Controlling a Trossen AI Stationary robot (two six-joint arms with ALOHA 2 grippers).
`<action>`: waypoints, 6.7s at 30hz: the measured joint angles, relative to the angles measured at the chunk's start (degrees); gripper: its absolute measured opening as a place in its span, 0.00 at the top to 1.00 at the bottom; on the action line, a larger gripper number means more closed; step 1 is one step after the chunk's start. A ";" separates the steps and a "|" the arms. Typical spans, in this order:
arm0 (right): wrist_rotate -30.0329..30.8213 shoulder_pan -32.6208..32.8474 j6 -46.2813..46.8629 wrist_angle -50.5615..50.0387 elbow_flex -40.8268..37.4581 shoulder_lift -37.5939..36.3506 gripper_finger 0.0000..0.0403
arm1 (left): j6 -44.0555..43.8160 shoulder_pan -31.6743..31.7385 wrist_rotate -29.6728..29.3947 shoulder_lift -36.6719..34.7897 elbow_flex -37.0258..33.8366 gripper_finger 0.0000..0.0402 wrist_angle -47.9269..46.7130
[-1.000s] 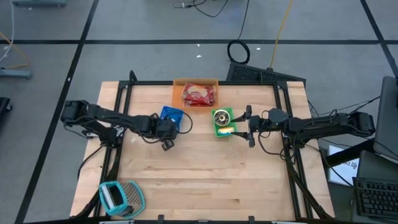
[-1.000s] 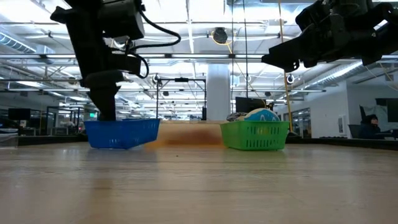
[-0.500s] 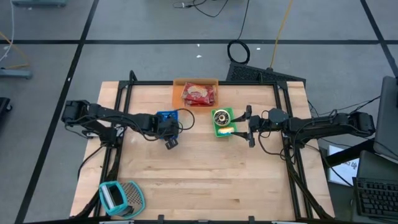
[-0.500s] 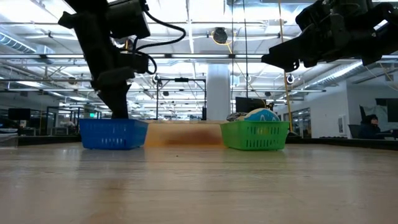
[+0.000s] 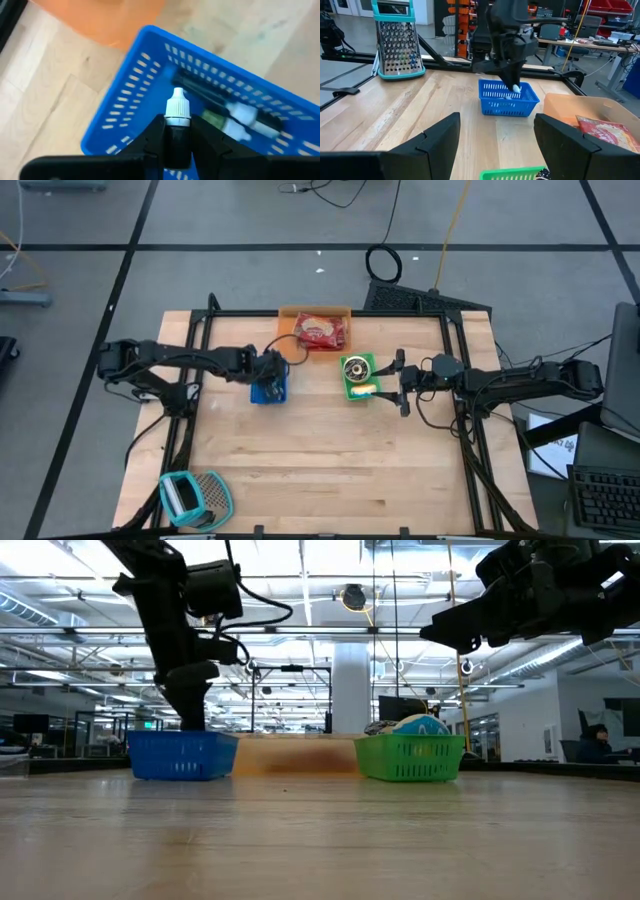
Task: Pick & Place Food Item
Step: Put the brown food coloring bottle into the blue bin, then return to Home Position
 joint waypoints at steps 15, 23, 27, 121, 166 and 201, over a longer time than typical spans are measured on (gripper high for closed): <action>0.07 -0.02 0.26 0.24 0.00 -0.02 0.40 | -4.12 9.32 6.71 0.00 0.00 0.73 -1.65; 0.02 -0.02 2.41 0.33 0.00 0.00 0.40 | -10.70 10.39 11.01 -0.17 0.43 0.46 -1.50; 0.02 -0.06 5.85 1.32 0.02 -0.06 0.40 | -13.76 10.37 15.31 -2.25 3.43 0.39 -9.13; 13.40 -0.39 11.31 -29.58 -15.69 -51.34 0.40 | 18.35 -13.49 14.87 -81.68 -46.93 0.35 38.05; 13.42 -0.39 11.31 -29.58 -15.74 -51.34 0.40 | 18.35 -13.51 14.87 -81.66 -46.84 0.36 38.07; 13.41 -0.39 11.31 -29.58 -15.74 -51.32 0.40 | 18.35 -13.49 14.87 -81.67 -46.82 0.34 38.07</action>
